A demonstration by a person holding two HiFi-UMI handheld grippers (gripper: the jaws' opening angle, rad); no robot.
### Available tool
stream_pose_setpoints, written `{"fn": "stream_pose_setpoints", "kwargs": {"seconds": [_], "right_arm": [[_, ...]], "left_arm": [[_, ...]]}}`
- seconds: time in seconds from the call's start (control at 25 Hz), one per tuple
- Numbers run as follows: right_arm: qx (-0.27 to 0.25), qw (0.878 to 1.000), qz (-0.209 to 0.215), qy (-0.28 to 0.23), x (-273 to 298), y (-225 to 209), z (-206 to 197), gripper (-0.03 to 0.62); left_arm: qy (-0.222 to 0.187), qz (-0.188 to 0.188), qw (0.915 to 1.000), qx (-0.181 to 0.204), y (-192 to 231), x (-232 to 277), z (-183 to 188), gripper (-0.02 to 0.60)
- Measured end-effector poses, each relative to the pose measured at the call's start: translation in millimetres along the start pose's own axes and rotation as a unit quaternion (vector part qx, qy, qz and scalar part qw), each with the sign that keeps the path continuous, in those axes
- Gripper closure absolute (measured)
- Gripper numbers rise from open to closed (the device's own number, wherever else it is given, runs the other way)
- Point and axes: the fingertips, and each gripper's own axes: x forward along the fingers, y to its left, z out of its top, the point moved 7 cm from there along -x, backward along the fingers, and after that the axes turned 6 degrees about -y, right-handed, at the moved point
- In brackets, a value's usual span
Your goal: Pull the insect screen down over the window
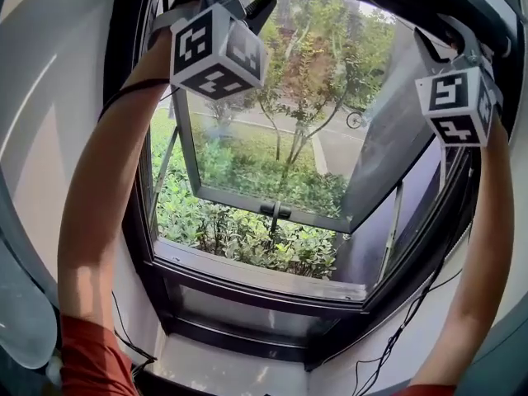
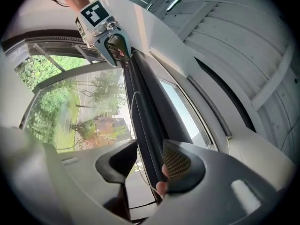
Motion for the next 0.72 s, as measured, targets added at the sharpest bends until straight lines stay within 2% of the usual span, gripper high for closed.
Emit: {"fn": "stream_pose_setpoints", "kwargs": {"seconds": [0.12, 0.28, 0.4, 0.56, 0.72], "right_arm": [[-0.020, 0.999, 0.008, 0.025, 6.3, -5.7, -5.2, 0.407], [-0.046, 0.997, 0.021, 0.050, 10.5, -6.7, -9.0, 0.407], [-0.069, 0.996, 0.024, 0.059, 14.6, -5.9, -9.5, 0.407], [-0.098, 0.991, 0.029, 0.084, 20.5, -5.1, -13.1, 0.407], [-0.110, 0.987, 0.039, 0.113, 27.8, 2.0, -18.5, 0.407]], "left_arm": [[0.023, -0.011, 0.9987, 0.045, 6.4, 13.9, -0.1, 0.377], [0.049, -0.029, 0.9951, 0.080, 13.2, 29.2, -0.6, 0.363], [0.077, -0.047, 0.9890, 0.117, 14.2, 36.2, -5.4, 0.357], [0.105, -0.056, 0.9823, 0.145, 13.7, 43.0, -13.2, 0.353], [0.126, -0.061, 0.9687, 0.205, 10.2, 49.1, -19.5, 0.351]]}}
